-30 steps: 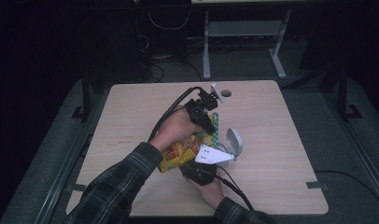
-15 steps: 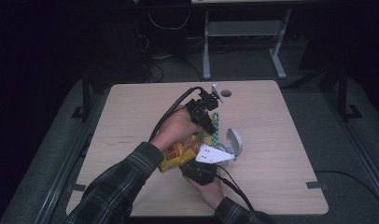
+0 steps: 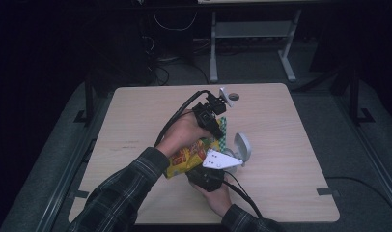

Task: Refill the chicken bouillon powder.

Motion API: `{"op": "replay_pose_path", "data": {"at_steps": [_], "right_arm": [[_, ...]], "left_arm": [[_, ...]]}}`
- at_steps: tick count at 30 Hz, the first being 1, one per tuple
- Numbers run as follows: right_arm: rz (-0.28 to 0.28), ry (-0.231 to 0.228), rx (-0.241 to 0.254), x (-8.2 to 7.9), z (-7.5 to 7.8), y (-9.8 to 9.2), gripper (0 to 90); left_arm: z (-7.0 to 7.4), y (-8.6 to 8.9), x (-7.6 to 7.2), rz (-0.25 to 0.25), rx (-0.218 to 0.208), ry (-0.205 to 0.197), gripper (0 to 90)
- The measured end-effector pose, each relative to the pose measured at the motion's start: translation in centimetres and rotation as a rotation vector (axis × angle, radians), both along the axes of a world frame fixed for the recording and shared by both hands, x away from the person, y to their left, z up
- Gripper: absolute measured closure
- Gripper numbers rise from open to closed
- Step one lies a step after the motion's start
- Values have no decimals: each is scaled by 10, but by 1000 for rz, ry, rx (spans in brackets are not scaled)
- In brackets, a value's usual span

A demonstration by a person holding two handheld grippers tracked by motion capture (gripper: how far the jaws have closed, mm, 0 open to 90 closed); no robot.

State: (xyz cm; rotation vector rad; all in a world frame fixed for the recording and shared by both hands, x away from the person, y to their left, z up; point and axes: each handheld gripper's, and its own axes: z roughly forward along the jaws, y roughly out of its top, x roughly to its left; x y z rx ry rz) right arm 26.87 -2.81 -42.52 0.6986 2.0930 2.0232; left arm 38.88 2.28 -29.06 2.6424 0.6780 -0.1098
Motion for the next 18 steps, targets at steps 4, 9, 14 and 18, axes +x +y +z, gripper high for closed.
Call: {"op": "replay_pose_path", "data": {"at_steps": [4, 9, 14, 18], "right_arm": [[1, 2, 2, 0, 0, 0, 899], [2, 5, 4, 0, 0, 0, 899], [1, 4, 3, 0, 0, 0, 899], [1, 4, 4, 0, 0, 0, 900]], "left_arm": [[0, 0, 0, -1, 3, 1, 900], [0, -1, 0, 0, 4, 0, 900], [0, -1, 0, 1, 2, 0, 900], [0, -1, 0, 1, 3, -2, 900]]}}
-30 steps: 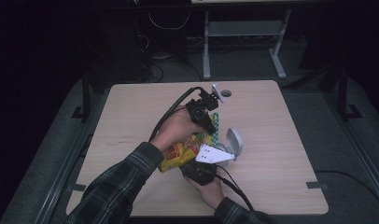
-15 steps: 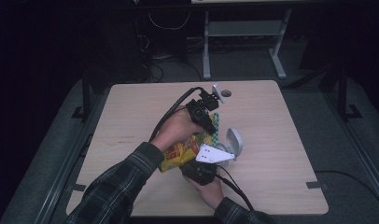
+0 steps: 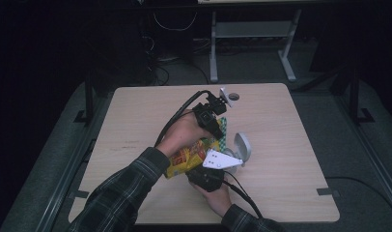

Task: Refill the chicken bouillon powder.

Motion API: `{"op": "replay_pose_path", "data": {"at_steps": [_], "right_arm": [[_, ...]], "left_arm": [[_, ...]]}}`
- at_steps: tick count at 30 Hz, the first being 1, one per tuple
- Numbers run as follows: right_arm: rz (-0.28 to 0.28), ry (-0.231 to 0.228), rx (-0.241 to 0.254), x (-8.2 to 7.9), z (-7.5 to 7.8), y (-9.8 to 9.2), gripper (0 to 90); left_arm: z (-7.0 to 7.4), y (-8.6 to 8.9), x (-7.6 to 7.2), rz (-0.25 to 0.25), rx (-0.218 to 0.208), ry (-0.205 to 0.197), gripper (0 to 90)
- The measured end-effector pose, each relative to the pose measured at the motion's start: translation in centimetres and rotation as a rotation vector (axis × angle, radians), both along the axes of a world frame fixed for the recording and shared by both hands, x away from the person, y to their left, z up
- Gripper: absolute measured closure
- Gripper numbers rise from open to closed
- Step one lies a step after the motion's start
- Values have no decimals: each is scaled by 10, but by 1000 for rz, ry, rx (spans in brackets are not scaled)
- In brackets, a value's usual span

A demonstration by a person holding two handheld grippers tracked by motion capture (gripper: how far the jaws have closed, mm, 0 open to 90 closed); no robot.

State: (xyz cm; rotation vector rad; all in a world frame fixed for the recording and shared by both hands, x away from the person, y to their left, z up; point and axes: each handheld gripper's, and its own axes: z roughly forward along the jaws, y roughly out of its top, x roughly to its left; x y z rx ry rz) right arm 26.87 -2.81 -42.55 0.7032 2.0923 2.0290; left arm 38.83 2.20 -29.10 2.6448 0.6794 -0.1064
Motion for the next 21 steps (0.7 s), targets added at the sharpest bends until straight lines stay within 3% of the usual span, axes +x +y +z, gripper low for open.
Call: {"op": "replay_pose_path", "data": {"at_steps": [21], "right_arm": [[1, 1, 4, 0, 0, 0, 900]], "left_arm": [[-1, -1, 0, -2, 3, 3, 900]]}}
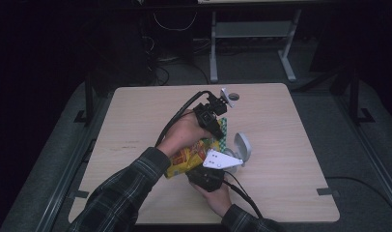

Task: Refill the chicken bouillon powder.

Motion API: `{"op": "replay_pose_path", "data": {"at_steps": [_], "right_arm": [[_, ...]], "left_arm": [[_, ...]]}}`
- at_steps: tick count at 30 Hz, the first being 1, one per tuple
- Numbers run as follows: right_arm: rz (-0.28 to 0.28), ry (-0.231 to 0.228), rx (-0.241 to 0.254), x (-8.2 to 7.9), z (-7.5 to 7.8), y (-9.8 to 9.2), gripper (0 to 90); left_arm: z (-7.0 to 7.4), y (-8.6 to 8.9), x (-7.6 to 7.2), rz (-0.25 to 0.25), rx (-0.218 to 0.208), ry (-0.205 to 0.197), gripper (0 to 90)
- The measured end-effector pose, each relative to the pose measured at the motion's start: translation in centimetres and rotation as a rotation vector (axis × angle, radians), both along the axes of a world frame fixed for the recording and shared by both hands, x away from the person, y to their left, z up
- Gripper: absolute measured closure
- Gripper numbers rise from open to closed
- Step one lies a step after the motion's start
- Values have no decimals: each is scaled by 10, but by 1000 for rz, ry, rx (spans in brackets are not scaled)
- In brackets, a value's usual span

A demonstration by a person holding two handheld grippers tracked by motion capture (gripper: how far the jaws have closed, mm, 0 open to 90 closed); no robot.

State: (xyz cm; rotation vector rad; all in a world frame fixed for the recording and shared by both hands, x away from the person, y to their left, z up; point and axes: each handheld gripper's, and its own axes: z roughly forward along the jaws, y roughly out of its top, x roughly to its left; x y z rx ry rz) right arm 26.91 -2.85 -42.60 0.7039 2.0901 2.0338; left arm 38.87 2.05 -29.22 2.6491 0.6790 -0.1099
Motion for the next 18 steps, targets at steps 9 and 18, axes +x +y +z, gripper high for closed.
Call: {"op": "replay_pose_path", "data": {"at_steps": [9, 18], "right_arm": [[1, 2, 1, 0, -1, 0, 900], [2, 2, 1, 0, -1, -1, 899]], "left_arm": [[-1, -1, 0, 1, 4, 7, 900], [-1, -1, 0, 3, 1, 2, 900]]}}
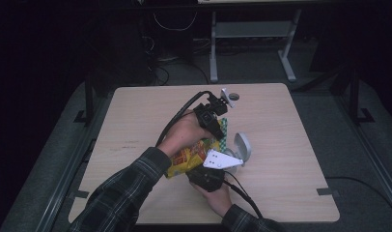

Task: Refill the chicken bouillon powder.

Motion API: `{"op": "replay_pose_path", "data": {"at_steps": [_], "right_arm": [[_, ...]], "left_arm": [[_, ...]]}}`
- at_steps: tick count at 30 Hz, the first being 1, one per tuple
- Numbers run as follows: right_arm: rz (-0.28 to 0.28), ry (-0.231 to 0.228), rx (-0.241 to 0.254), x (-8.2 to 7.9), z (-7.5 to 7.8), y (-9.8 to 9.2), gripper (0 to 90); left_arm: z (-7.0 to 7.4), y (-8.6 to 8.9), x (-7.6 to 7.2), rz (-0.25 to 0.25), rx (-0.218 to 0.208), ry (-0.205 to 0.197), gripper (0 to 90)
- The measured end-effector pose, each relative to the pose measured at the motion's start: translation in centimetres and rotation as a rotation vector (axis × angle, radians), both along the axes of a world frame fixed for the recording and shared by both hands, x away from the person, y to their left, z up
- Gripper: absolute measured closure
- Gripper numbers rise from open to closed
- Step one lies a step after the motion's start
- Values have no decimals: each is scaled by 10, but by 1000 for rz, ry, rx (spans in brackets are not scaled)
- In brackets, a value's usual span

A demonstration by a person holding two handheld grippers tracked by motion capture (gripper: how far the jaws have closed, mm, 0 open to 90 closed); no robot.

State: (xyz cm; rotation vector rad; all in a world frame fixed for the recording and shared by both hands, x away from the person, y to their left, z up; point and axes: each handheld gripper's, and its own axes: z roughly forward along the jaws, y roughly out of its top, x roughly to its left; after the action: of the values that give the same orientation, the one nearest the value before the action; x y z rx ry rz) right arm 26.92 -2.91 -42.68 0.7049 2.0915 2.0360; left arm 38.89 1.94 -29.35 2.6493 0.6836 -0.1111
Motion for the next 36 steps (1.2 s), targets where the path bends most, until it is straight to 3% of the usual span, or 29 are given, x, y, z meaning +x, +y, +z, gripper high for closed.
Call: {"op": "replay_pose_path", "data": {"at_steps": [36], "right_arm": [[-1, 4, 7, 0, 1, -1, 899]], "left_arm": [[2, -2, -1, -3, 0, -7, 900]]}}
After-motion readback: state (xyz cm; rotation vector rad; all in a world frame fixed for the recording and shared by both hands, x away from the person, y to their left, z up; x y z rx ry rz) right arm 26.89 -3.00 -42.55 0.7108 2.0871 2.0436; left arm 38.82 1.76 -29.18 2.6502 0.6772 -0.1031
